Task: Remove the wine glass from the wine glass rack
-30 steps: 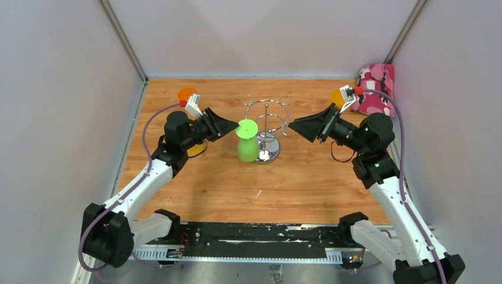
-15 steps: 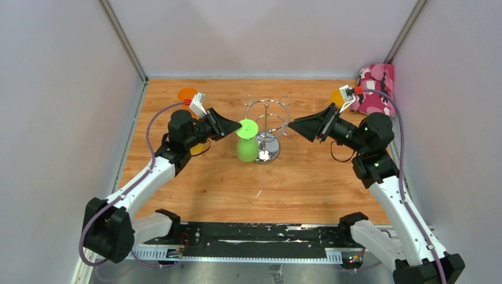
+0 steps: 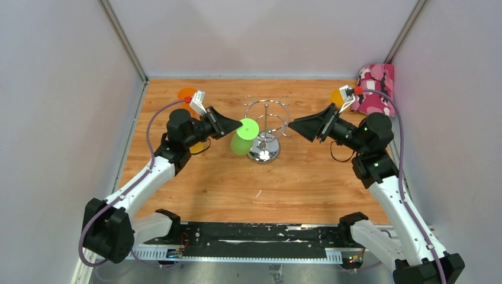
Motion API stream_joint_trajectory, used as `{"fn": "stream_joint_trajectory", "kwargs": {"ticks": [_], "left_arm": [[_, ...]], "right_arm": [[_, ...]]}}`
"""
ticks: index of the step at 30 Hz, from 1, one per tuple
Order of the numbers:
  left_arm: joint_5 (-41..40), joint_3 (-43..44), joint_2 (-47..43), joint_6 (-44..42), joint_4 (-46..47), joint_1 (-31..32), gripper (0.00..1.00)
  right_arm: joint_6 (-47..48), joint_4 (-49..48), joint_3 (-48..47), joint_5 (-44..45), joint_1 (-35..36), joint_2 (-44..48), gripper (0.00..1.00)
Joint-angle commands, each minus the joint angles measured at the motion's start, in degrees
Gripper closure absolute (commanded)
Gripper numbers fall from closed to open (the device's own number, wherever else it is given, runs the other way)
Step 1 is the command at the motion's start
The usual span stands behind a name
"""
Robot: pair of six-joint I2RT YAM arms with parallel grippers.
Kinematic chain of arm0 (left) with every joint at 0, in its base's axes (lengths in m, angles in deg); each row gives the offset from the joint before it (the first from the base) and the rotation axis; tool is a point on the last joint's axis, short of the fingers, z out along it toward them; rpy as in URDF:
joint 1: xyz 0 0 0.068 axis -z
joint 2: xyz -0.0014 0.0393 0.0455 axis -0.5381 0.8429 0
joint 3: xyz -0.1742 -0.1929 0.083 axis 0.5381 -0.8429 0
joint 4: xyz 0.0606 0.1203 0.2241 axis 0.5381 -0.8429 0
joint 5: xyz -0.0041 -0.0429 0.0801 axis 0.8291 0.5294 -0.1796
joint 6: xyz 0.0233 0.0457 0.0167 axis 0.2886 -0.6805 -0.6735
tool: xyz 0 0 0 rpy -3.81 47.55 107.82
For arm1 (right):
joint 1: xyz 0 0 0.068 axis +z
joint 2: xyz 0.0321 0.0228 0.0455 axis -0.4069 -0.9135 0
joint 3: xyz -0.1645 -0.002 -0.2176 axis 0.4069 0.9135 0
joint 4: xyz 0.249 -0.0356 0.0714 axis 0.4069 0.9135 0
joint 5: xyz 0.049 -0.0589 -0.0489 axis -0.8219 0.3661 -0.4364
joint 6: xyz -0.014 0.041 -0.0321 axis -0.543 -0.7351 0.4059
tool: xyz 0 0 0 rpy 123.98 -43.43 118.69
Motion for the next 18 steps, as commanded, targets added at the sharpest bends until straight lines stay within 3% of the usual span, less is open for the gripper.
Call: {"fn": "stream_joint_trajectory", "kwargs": {"ticks": [1,18], "left_arm": [[0.9,0.6,-1.1,-1.1,-0.4,0.4,0.98],[2.6,-5.1,-7.8,2.0,-0.5,0.4,0.99]], "right_arm": [[0.1,-1.6,0.8,0.7,-0.9,0.4,0.33],[-0.8,-1.7,0.8,0.6,-0.8,0.3,0.33]]}}
